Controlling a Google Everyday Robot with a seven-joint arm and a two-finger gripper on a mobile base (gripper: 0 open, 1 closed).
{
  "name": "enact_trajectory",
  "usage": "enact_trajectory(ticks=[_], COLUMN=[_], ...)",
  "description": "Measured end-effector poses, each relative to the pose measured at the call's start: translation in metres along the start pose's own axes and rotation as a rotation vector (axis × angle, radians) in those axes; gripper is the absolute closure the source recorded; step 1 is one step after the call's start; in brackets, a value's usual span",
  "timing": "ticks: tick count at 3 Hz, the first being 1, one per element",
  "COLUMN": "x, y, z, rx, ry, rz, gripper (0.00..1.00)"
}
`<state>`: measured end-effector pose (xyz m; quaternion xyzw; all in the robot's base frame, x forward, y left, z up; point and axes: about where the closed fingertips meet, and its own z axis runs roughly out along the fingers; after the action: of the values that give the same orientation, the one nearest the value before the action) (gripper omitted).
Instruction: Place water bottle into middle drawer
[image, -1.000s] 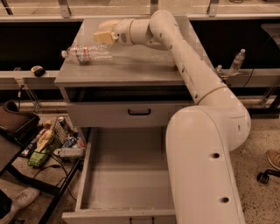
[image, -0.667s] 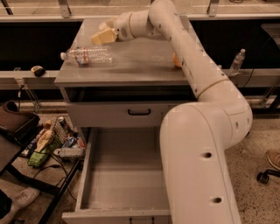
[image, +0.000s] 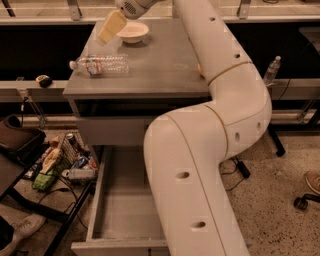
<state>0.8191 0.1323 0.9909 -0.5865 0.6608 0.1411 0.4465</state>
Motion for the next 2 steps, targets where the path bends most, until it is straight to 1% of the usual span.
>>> enact_trajectory(ticks=[1,2], x=[0.015,0.032], y=[0.021,0.033], z=[-0.004,0.000], rx=[-0.049,-0.083], ry=[0.217,0.389], rz=[-0.089,-0.168], gripper=[0.00,0.00])
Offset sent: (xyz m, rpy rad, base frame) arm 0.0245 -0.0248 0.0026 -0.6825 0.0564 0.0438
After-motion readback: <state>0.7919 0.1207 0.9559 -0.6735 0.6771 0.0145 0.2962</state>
